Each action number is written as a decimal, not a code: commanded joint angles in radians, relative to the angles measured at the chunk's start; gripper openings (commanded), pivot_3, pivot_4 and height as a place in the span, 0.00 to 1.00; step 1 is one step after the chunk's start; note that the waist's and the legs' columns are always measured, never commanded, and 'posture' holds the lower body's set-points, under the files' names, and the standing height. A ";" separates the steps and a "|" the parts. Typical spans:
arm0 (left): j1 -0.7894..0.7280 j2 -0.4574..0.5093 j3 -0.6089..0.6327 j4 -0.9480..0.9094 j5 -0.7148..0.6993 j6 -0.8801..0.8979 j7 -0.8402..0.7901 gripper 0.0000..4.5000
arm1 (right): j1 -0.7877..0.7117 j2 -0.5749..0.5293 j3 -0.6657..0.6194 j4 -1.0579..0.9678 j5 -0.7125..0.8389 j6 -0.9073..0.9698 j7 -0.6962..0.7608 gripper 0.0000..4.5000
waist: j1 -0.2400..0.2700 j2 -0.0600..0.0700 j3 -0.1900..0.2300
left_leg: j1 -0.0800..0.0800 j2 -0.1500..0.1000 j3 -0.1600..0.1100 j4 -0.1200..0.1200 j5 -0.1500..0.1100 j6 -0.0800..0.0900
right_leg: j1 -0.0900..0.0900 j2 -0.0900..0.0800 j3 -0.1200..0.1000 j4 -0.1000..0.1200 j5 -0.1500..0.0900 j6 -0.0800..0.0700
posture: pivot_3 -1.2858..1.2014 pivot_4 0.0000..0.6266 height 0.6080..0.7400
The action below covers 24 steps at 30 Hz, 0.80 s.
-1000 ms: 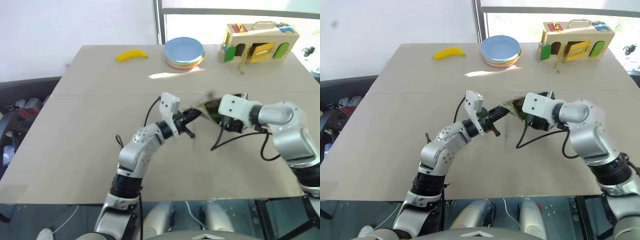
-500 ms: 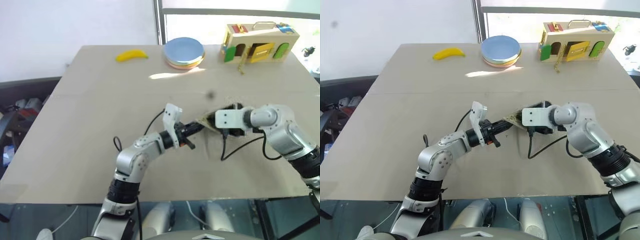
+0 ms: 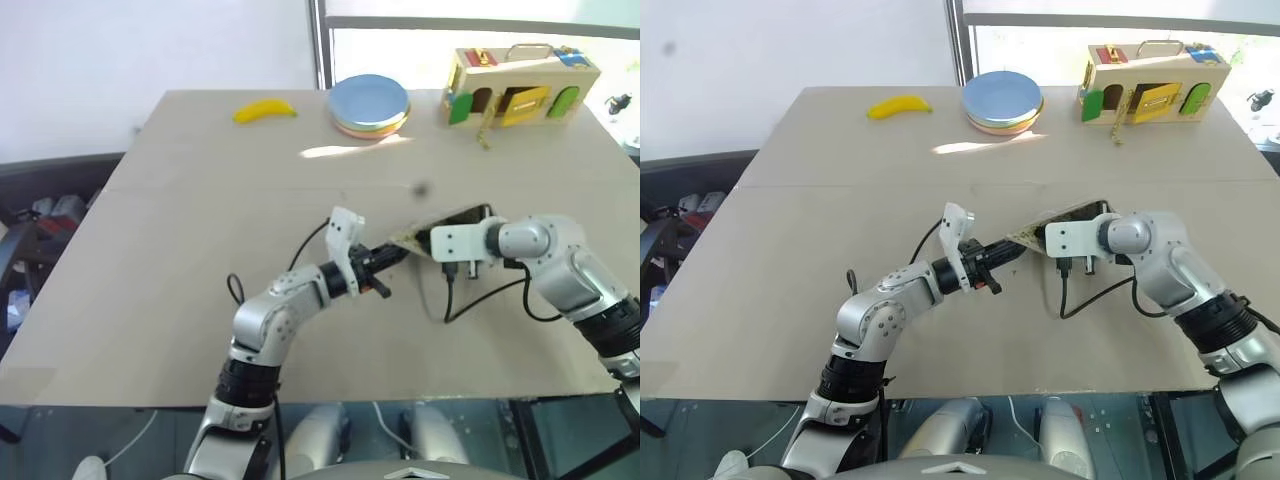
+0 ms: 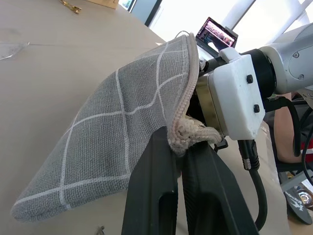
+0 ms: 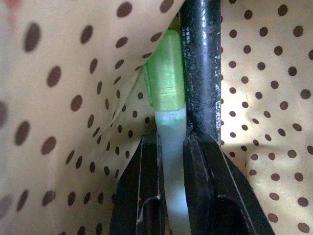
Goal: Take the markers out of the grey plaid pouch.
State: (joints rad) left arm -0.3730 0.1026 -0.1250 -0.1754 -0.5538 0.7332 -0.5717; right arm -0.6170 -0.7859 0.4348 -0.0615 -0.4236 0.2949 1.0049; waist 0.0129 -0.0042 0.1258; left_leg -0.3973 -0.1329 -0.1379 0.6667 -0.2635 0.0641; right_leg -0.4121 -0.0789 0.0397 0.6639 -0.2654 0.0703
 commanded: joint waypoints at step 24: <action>-0.023 0.013 -0.001 0.021 0.026 -0.073 -0.017 0.00 | 0.058 -0.084 -0.339 -0.332 0.442 0.089 0.128 0.02 | 0.000 -0.001 0.000 | 0.000 0.000 0.000 -0.001 0.000 0.000 | 0.001 0.000 0.000 -0.001 0.000 0.000 | 0.52 0.24 1.00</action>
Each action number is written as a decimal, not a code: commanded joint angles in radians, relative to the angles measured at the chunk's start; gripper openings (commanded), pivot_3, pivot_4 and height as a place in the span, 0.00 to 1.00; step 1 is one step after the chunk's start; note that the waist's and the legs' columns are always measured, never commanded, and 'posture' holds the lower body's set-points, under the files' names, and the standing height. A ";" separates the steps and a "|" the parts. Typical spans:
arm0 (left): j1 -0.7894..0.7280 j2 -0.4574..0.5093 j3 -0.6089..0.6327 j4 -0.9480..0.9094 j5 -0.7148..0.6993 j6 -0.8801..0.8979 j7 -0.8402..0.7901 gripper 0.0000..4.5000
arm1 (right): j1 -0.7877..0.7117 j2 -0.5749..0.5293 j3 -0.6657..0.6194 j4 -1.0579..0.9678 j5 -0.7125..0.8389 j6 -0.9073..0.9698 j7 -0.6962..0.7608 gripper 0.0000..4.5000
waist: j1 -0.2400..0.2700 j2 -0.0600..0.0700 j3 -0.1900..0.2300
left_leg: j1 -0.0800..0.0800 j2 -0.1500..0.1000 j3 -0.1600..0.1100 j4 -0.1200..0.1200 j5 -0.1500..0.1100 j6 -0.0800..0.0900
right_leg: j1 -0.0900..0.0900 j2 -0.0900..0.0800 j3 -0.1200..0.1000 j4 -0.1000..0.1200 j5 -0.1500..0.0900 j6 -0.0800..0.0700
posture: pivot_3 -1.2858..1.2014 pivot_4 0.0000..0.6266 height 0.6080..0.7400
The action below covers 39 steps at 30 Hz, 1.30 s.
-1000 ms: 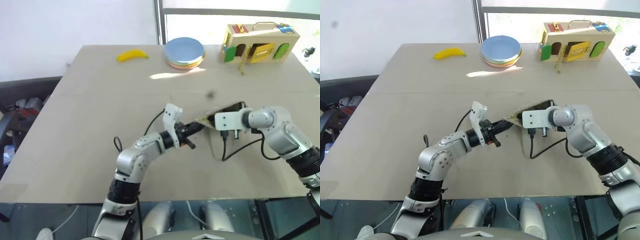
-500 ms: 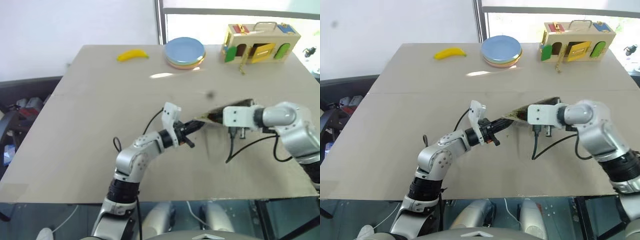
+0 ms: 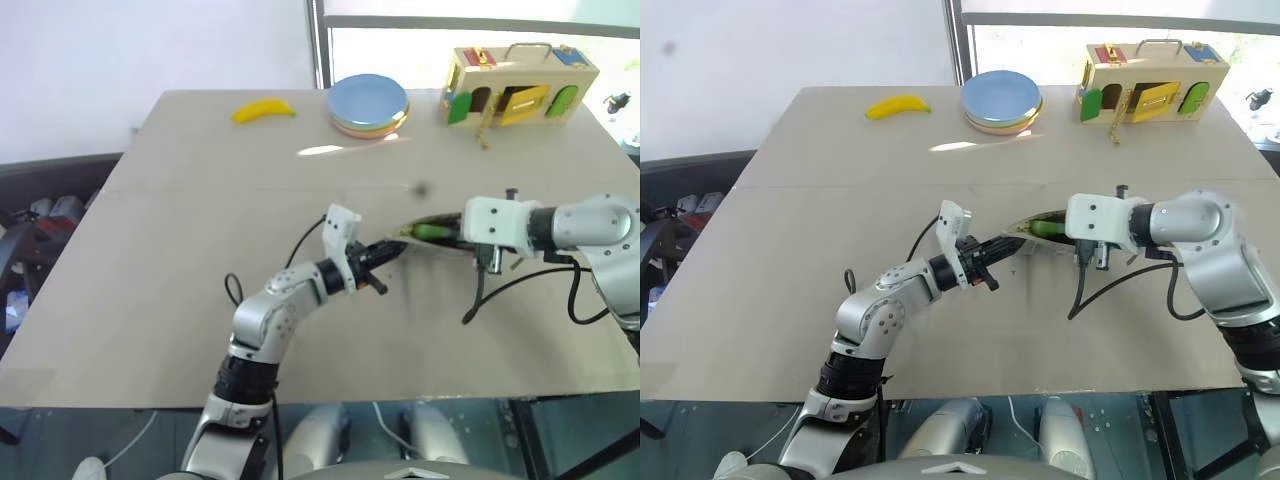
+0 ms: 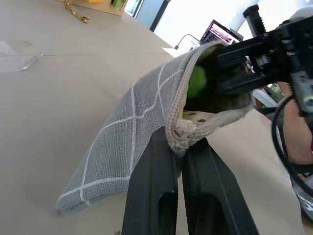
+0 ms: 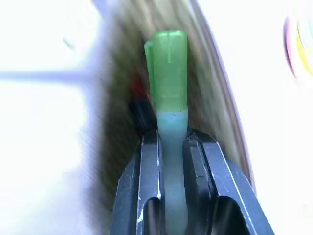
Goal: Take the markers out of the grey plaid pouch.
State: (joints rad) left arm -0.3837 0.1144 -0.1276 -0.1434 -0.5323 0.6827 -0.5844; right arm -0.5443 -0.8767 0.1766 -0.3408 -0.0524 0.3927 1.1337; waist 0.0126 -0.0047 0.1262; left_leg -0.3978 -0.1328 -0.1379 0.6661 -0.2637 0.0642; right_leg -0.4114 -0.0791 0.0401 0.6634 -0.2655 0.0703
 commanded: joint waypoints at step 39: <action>0.005 0.058 0.002 -0.068 0.011 -0.043 0.016 0.00 | -0.073 -0.223 -0.220 -0.051 0.321 0.330 -0.013 0.64 | 0.007 0.001 0.003 | 0.000 0.001 0.000 -0.001 0.000 0.000 | 0.001 0.000 0.000 -0.001 0.000 0.000 | 0.52 0.24 1.00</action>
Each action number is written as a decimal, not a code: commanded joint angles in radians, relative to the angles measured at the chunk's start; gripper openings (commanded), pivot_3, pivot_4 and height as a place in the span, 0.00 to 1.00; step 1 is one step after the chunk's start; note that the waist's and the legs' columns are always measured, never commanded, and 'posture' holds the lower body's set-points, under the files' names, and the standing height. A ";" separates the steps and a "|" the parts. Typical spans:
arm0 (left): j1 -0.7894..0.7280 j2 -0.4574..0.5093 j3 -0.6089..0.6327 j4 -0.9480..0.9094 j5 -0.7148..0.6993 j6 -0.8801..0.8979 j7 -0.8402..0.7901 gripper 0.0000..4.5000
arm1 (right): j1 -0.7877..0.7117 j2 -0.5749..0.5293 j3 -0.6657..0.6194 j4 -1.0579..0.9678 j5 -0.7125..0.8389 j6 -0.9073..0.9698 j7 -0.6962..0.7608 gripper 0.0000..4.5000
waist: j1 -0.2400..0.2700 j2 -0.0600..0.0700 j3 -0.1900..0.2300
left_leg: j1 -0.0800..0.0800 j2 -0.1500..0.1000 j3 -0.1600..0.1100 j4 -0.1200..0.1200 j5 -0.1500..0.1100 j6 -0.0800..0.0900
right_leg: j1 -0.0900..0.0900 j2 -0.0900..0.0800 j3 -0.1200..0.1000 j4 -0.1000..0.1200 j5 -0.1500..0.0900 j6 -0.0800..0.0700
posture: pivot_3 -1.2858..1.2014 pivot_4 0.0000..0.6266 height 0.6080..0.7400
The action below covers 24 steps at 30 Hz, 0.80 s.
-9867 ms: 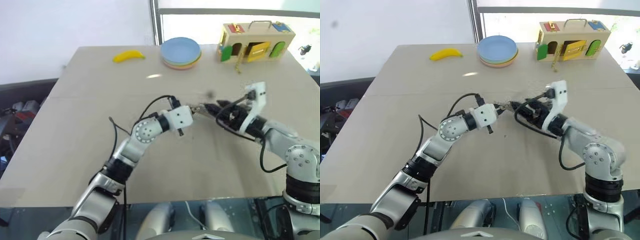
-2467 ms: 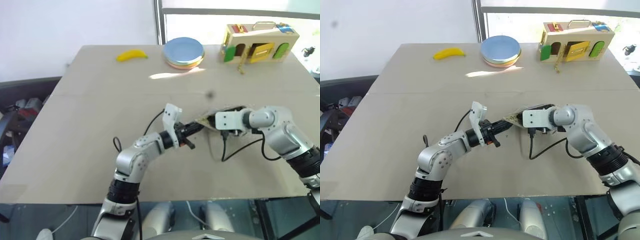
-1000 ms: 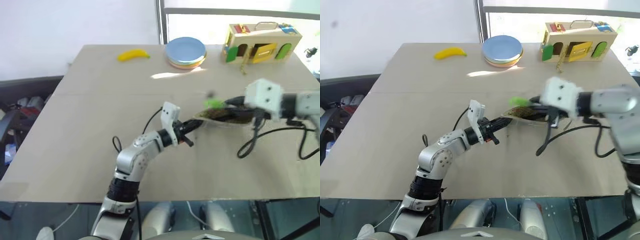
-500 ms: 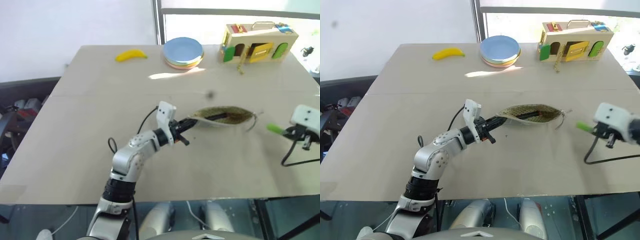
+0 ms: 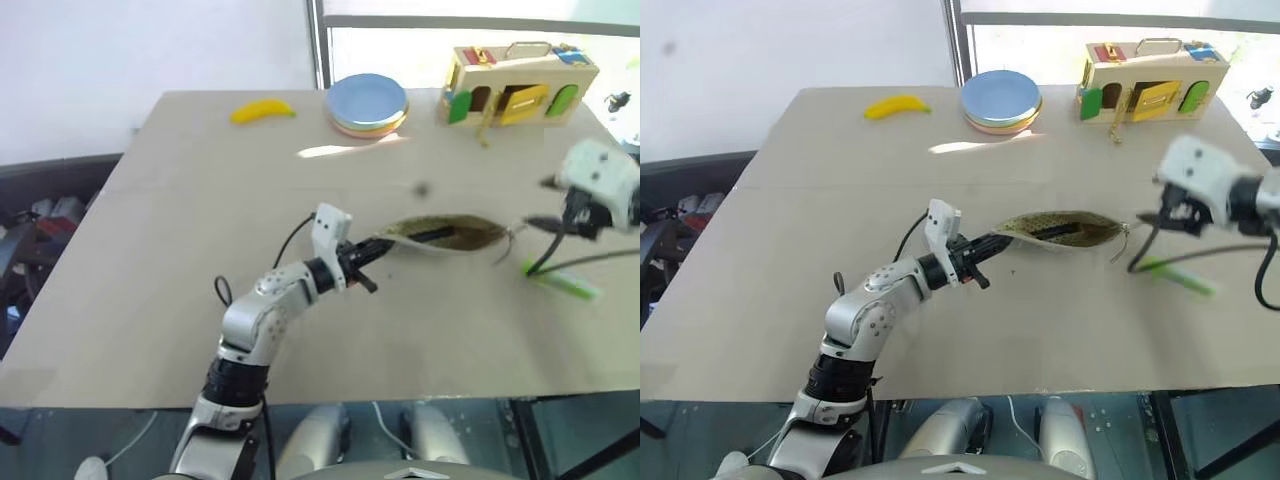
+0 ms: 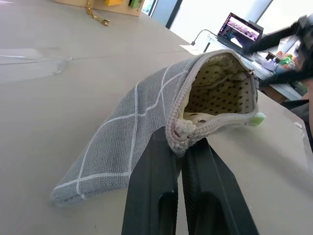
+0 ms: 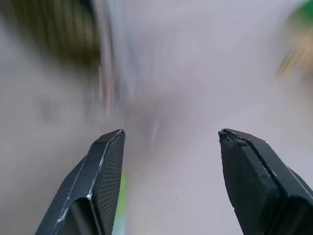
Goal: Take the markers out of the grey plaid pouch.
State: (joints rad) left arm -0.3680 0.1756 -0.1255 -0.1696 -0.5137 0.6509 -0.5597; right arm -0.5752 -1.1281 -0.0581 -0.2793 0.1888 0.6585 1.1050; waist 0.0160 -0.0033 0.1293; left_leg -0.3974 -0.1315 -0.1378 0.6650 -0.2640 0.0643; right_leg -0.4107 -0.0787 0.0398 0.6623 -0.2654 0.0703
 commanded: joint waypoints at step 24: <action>-0.055 -0.062 0.019 -0.098 -0.128 0.137 0.002 0.00 | -0.092 0.209 0.447 0.108 -0.254 -0.246 -0.025 0.13 | -0.002 -0.003 0.002 | -0.002 -0.001 0.000 0.002 0.000 0.001 | -0.001 -0.001 0.000 0.000 0.000 0.000 | 0.52 0.24 1.00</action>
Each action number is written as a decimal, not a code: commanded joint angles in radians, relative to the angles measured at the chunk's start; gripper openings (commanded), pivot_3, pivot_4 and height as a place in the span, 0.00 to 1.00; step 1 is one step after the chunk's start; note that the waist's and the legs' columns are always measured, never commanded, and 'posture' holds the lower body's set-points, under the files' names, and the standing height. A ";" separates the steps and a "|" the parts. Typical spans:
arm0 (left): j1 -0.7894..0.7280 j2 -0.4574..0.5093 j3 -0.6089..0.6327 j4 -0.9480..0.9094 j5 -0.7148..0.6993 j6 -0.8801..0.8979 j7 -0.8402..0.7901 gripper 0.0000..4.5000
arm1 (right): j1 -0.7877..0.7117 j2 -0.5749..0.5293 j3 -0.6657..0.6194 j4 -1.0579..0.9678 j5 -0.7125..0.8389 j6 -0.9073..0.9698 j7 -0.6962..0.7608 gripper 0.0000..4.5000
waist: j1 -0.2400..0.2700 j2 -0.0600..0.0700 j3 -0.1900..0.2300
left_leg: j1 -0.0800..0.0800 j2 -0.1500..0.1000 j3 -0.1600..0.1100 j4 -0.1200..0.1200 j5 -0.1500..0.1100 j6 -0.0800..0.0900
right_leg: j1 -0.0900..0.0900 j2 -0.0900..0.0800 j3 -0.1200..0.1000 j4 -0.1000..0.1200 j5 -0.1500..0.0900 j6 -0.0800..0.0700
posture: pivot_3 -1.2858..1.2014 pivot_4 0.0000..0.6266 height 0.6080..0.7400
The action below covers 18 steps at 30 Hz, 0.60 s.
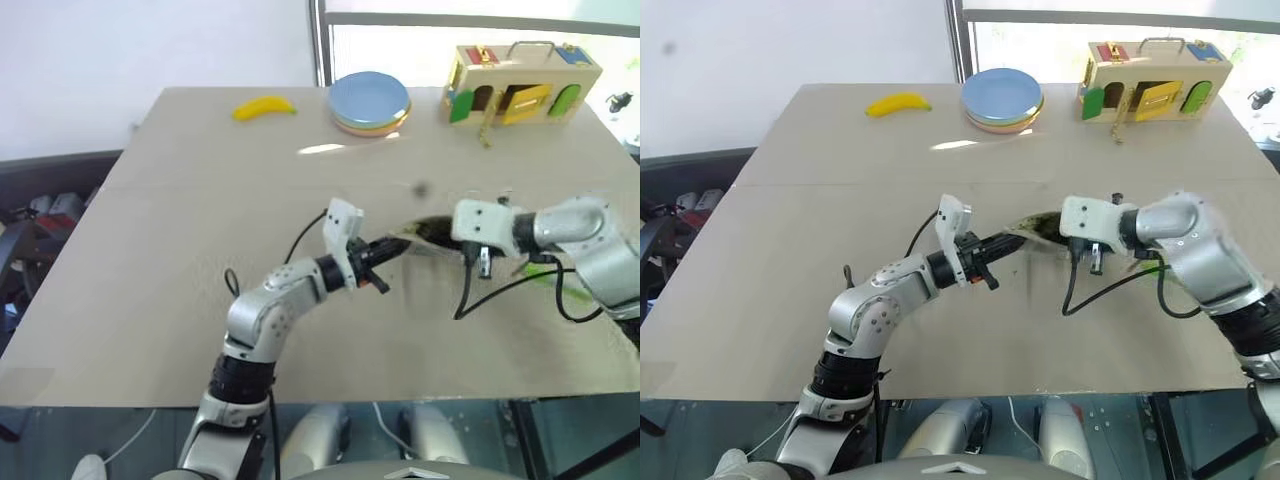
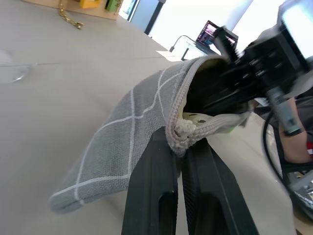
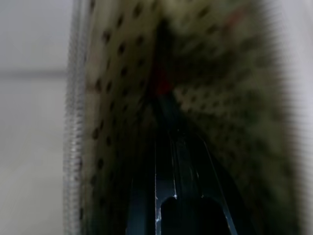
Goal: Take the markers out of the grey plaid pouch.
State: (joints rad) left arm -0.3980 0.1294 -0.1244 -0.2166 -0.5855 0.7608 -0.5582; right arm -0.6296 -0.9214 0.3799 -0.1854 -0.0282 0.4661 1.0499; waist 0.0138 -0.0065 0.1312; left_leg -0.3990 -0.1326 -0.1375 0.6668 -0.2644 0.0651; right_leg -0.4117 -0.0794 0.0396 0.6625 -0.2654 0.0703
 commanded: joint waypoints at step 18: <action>-0.023 -0.016 0.044 0.002 -0.180 0.207 0.007 0.00 | -0.137 0.163 0.149 0.341 -0.271 -0.249 0.088 0.50 | -0.004 0.000 0.000 | 0.002 0.000 0.000 0.000 0.000 0.000 | 0.000 0.001 0.000 0.000 0.000 0.000 | 0.52 0.24 1.00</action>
State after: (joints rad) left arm -0.4113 0.1226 -0.0825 -0.1988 -0.7446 0.9745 -0.5372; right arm -0.7463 -0.7723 0.5116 0.0980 -0.2731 0.2524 1.1325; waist 0.0099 -0.0066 0.1311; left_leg -0.3972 -0.1325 -0.1372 0.6670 -0.2642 0.0648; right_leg -0.4113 -0.0787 0.0397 0.6629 -0.2654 0.0703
